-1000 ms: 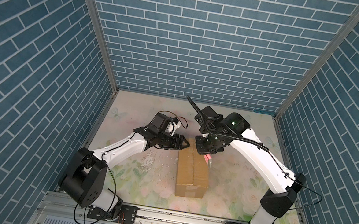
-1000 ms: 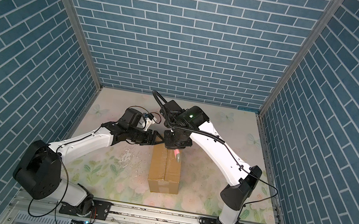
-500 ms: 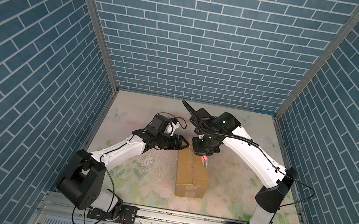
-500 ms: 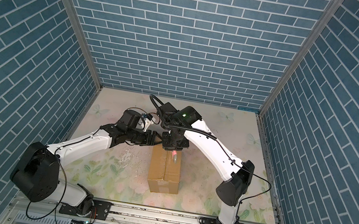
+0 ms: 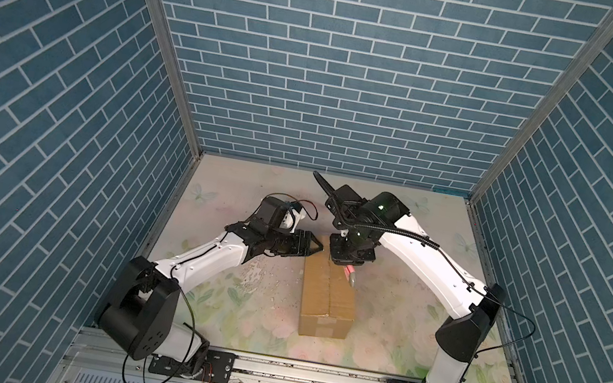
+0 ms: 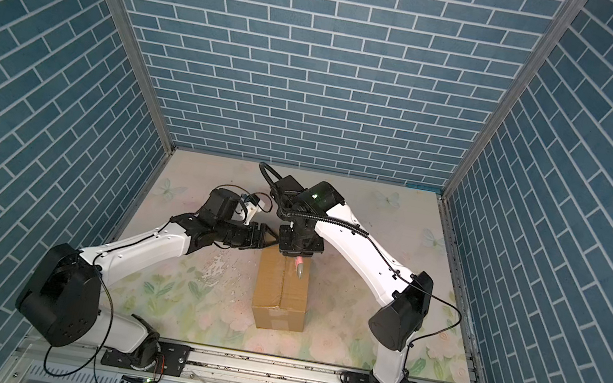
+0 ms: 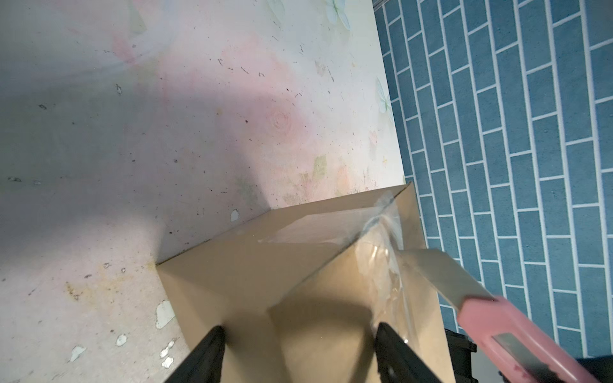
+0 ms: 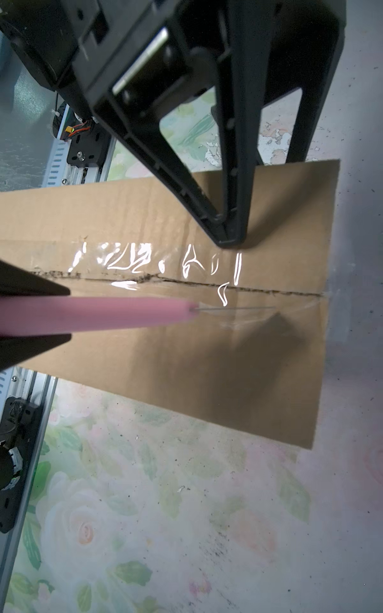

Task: Unpack the express box
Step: 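Lower the cutter blade onto the box's top taped seam with the right gripper, then draw the pink cutter along the top seam while the left gripper holds the box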

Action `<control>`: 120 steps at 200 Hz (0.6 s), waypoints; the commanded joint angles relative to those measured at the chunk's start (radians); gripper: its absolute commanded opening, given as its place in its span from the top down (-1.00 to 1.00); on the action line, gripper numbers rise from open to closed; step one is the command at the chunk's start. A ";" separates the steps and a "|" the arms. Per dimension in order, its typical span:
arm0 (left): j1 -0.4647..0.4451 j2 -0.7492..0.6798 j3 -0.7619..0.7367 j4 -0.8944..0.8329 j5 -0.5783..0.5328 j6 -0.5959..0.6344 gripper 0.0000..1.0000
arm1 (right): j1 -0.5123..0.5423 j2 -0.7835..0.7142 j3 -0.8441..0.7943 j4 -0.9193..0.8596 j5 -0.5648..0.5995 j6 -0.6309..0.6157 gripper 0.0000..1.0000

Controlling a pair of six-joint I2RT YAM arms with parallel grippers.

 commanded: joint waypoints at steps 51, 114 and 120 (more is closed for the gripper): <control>0.004 -0.008 -0.036 -0.032 -0.046 0.001 -0.42 | -0.015 0.049 0.033 -0.006 -0.002 -0.003 1.00; 0.004 -0.016 -0.042 -0.022 -0.051 -0.011 -0.41 | -0.019 0.067 0.080 -0.019 0.002 -0.016 1.00; 0.004 -0.017 -0.042 -0.022 -0.051 -0.011 -0.41 | -0.018 0.067 0.085 -0.022 0.004 -0.016 1.00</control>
